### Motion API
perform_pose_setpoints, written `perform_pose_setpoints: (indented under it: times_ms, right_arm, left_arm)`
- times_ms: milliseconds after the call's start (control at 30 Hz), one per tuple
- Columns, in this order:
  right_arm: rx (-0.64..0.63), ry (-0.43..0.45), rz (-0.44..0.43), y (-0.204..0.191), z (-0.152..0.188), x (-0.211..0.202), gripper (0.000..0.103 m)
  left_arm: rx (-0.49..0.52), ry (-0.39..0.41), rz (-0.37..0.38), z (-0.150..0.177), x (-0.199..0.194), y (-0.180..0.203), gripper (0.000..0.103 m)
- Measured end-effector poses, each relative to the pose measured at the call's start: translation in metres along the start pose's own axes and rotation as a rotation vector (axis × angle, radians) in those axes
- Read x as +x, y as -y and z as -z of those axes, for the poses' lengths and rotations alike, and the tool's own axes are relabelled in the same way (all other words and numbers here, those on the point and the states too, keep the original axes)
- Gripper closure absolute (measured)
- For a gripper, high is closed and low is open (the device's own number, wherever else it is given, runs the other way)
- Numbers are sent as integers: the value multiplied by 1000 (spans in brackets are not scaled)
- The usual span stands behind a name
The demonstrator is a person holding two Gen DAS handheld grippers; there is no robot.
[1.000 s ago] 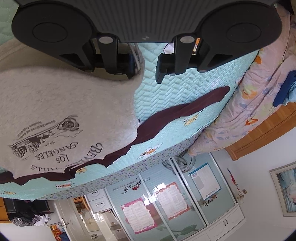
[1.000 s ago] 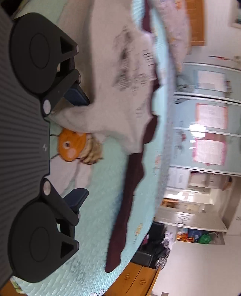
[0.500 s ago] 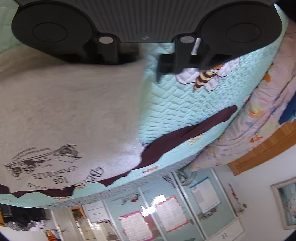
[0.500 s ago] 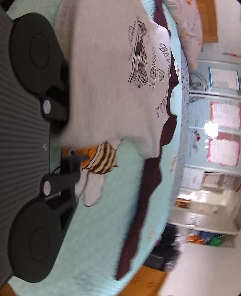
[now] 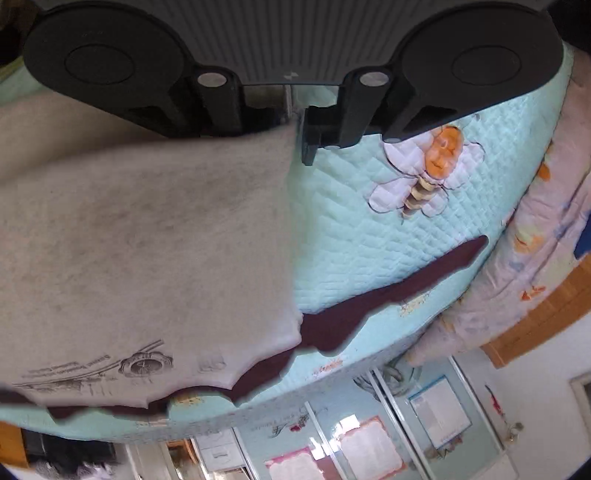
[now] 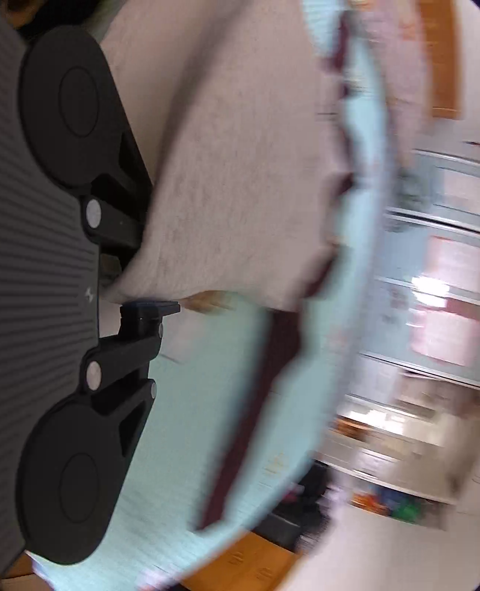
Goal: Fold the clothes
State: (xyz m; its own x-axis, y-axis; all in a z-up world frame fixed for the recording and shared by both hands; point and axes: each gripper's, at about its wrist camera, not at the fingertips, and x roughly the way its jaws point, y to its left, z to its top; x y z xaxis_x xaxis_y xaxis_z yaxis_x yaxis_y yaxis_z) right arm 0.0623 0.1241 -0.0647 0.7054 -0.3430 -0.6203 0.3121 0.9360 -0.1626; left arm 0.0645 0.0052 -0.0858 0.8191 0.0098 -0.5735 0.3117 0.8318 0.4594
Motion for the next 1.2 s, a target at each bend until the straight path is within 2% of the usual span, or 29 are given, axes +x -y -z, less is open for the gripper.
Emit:
perform_pose_setpoints:
  times_ms: [67,100,133,167,233,333,400,467,500,600,700,767,833,900,933,1000,1067,1100,1133,1200]
  right_arm:
    - [-8,-16,0,4,2,-2,95]
    - [1,0,2,3,1,-7,89]
    - [10,16,5,2,-1,-11,85]
    - [11,20,6,2,-1,-14,76]
    - [-4,-8,0,4,3,-15,74]
    - [16,2,-6,14,0,-20,72]
    - [-22,-10,-9,14,0,-22,59]
    - [-90,-17,-3,11,4,-26,50]
    - [-129,-15,5,10,6,-30,42]
    - [-228,-15,21,13,12,-39,28]
    - [-260,-16,-27,20,14,-54,27]
    - [-207,13,-115,29,8,-69,27]
    - [-105,83,-233,36,-4,-84,24]
    - [1,157,-303,34,-18,-88,12]
    - [48,189,-330,31,-24,-89,10]
    - [92,197,-328,17,-37,-78,7]
    - [102,150,-298,0,-46,-57,7]
    - [104,118,-287,-6,-48,-45,7]
    - [116,82,-296,-9,-47,-32,7]
    - [182,-39,-339,-4,-37,-6,9]
  left_arm:
    - [61,34,-45,7,-3,11,78]
    - [79,46,-64,8,-5,12,73]
    - [73,50,-72,9,-6,9,63]
    - [68,53,-80,10,-7,5,52]
    - [42,57,-82,12,-10,-4,43]
    - [19,67,-59,19,-17,-11,42]
    - [46,76,-64,23,-22,-8,42]
    - [80,90,-63,26,-27,-6,42]
    - [99,95,-60,29,-30,-6,42]
    - [168,85,-49,35,-39,-8,38]
    - [204,95,-51,40,-55,-17,36]
    - [164,130,-21,40,-71,-27,36]
    - [80,190,4,32,-86,-35,36]
    - [-20,272,29,20,-98,-40,35]
    - [-82,316,57,12,-101,-41,30]
    - [-175,386,132,-4,-104,-37,25]
    - [-200,417,203,-16,-97,-25,20]
    - [-177,392,212,-19,-87,-15,19]
    - [-149,319,207,-17,-70,-8,20]
    - [-98,175,197,-11,-38,7,28]
